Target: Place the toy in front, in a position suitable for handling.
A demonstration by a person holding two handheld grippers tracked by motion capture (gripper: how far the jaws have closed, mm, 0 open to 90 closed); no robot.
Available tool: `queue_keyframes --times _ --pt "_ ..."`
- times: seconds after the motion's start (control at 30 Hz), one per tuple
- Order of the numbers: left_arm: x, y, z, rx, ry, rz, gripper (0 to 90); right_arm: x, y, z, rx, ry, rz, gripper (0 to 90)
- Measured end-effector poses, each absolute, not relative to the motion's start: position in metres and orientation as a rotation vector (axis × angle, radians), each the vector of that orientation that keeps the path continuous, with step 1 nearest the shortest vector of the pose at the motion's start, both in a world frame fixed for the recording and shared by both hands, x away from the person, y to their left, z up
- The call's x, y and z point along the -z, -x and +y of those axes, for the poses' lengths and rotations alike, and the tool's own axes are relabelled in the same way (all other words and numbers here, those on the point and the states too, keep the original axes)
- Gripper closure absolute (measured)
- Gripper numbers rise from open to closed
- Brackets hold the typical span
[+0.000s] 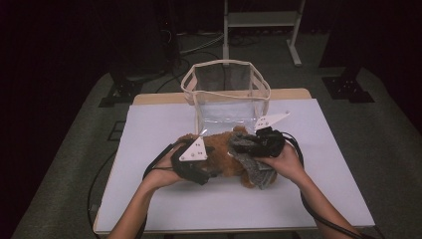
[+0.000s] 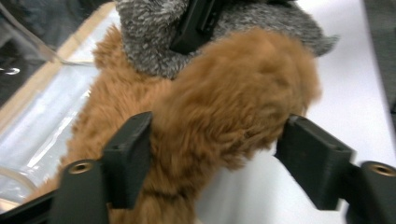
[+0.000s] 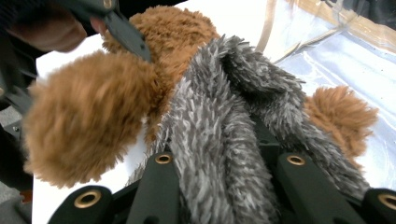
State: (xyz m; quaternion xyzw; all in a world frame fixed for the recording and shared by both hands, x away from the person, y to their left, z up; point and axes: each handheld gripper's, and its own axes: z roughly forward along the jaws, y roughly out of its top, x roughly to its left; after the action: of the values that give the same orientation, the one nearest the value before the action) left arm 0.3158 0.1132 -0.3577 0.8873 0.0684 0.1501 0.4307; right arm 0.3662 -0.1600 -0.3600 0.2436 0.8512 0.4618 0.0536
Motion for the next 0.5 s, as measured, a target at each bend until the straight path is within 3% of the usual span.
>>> queue_keyframes --times 0.3,0.5 --pt "0.352 -0.329 0.143 -0.46 -2.193 0.272 19.0 0.375 -0.352 -0.179 -1.455 -0.786 2.568 70.1" --pt "0.363 -0.349 0.153 -0.449 -2.197 0.386 20.5 0.381 -0.344 -0.189 -1.473 -0.795 2.554 70.0"
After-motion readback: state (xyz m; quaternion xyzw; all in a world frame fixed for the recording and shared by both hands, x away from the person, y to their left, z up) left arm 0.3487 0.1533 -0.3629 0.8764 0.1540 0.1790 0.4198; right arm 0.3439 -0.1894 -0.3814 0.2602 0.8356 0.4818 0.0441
